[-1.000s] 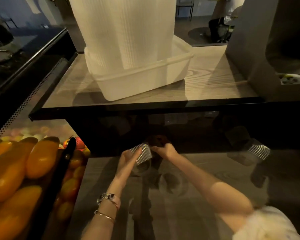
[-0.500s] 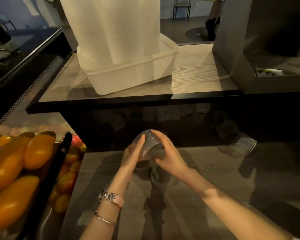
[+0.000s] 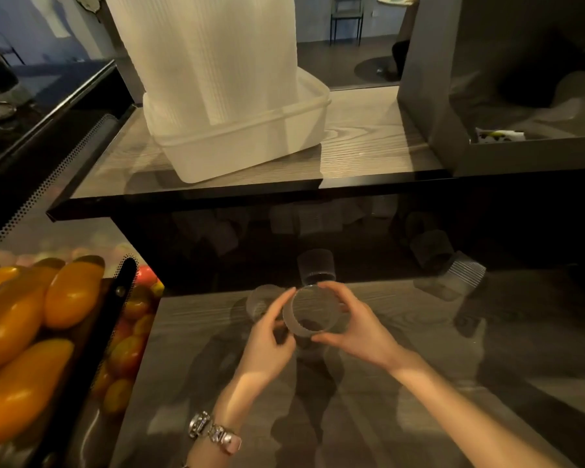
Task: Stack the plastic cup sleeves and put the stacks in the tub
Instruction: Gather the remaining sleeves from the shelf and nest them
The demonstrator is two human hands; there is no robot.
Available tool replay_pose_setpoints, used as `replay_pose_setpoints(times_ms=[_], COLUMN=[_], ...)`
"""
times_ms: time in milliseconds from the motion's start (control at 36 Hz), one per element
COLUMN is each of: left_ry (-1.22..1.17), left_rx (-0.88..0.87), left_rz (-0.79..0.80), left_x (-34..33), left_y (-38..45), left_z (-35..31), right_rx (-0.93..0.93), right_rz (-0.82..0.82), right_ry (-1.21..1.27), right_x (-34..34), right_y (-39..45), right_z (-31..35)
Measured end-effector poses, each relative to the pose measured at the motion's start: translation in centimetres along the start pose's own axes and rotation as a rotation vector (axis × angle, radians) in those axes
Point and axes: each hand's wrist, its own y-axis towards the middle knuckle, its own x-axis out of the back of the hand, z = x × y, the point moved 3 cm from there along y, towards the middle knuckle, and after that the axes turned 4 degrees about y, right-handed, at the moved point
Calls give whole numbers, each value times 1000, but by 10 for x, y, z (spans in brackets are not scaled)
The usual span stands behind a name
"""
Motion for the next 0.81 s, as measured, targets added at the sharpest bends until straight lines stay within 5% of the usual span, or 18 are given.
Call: replay_pose_setpoints(times_ms=[222,806], left_ry=[319,342], left_rx=[96,186], left_rz=[-52,0], left_x=[-14,-31], left_y=[-13,-8], left_z=[20,64], right_rx=[-97,-245], right_rz=[42,86], right_ry=[-65,-163], right_x=[-16,-44], right_y=[-8,-7], right_z=[-16,-56])
